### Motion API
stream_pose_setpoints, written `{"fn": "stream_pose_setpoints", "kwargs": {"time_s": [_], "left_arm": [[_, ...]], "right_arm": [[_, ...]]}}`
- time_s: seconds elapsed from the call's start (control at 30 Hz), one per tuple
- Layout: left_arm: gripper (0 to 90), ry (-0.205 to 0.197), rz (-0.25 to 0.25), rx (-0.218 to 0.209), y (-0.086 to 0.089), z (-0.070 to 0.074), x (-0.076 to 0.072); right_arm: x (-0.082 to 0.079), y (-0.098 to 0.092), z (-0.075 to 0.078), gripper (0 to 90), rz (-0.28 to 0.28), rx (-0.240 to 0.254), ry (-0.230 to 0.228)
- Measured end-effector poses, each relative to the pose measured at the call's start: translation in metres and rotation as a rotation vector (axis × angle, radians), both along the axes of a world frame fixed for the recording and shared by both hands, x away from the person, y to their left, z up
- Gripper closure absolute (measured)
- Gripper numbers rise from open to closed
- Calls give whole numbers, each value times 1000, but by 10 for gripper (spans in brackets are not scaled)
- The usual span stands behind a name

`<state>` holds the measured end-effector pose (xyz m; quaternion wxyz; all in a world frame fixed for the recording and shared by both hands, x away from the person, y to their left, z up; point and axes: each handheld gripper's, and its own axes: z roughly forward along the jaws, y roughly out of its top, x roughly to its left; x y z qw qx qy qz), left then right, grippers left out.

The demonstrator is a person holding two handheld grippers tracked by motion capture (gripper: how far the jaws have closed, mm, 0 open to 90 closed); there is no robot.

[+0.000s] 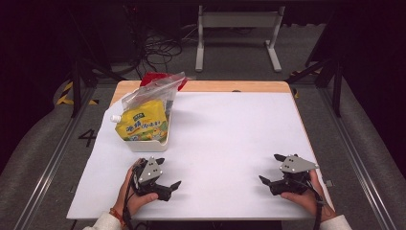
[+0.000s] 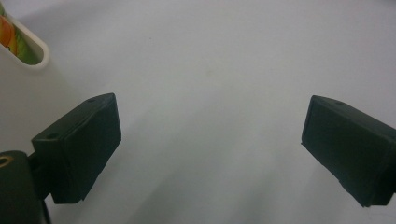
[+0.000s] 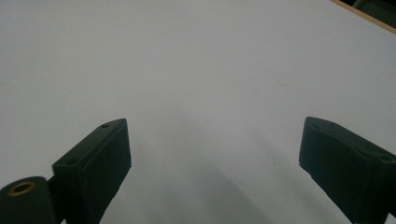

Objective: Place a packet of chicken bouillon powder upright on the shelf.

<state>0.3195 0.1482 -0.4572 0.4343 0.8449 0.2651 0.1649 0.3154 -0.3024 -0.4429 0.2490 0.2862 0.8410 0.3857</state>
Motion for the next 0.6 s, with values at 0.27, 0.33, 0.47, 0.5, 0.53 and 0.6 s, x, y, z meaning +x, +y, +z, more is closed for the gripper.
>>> {"fn": "stream_pose_setpoints", "kwargs": {"time_s": [0.27,0.33,0.47,0.5,0.53,0.6], "left_arm": [[54,4,-1,-10,-1,3,2],[54,9,0,-5,-1,2,3],[55,16,5,-4,-1,1,3],[55,11,0,-3,-1,1,4],[55,12,2,-4,-2,1,3],[55,12,-3,-4,-3,1,4]], "right_arm": [[0,-2,0,90,-4,7,-5],[0,-2,1,89,-4,8,-7],[0,-2,0,87,-6,6,-6],[0,-2,0,87,-6,6,-6],[0,-2,0,87,-7,3,-7],[-1,-2,0,88,-5,1,-5]]}}
